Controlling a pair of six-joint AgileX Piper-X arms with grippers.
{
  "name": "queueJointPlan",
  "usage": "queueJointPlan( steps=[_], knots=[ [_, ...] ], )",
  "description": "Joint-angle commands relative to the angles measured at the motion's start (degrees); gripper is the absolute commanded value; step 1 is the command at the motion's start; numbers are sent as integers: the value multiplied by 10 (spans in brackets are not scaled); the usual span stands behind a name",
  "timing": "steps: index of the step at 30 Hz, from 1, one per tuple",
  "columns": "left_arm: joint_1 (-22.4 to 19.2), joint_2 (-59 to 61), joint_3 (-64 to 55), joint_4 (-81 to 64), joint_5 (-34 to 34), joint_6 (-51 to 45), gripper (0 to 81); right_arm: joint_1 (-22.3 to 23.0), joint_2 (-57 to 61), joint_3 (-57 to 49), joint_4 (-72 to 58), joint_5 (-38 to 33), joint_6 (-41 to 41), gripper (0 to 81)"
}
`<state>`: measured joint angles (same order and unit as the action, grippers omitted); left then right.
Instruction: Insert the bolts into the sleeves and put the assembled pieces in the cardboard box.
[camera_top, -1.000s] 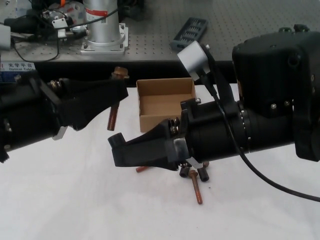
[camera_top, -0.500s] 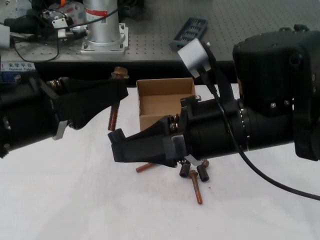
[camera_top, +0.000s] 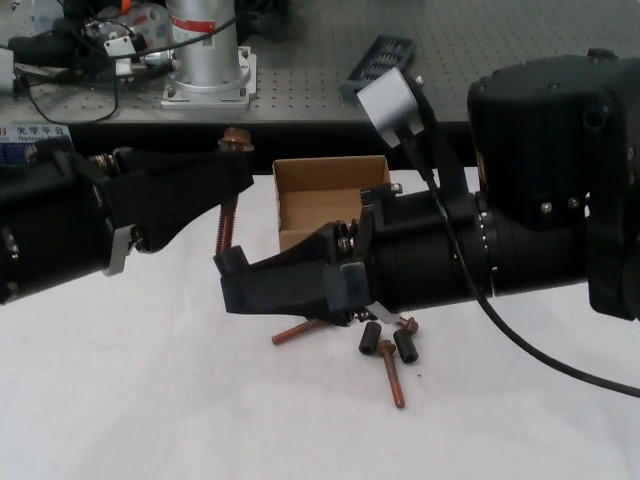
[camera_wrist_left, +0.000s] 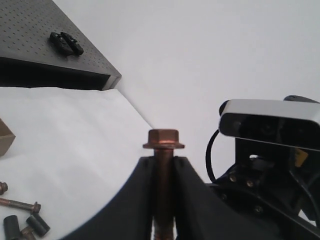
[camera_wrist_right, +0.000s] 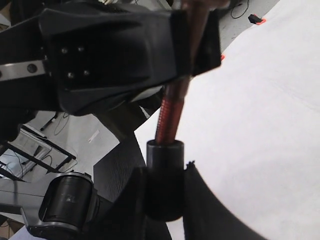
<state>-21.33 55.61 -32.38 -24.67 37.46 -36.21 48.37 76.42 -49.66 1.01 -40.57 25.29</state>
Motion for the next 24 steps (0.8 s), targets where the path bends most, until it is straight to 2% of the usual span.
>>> queueJointPlan(
  steps=[1,7,12,18,24],
  knots=[
    [0,-7,-2,-11,10,-11,6,-19,-1,-3,-18,17,8,29],
    [0,-7,-2,-7,10,-11,6,-45,-1,-3,-18,14,8,29],
    [0,-7,-2,-7,5,2,6,-50,-1,-3,-16,7,8,29],
    [0,-7,-2,-7,-6,51,6,-50,-1,-3,35,-45,-13,29],
    [0,-7,-2,-7,-8,54,6,-49,-1,-3,53,-94,-22,29]
  ],
)
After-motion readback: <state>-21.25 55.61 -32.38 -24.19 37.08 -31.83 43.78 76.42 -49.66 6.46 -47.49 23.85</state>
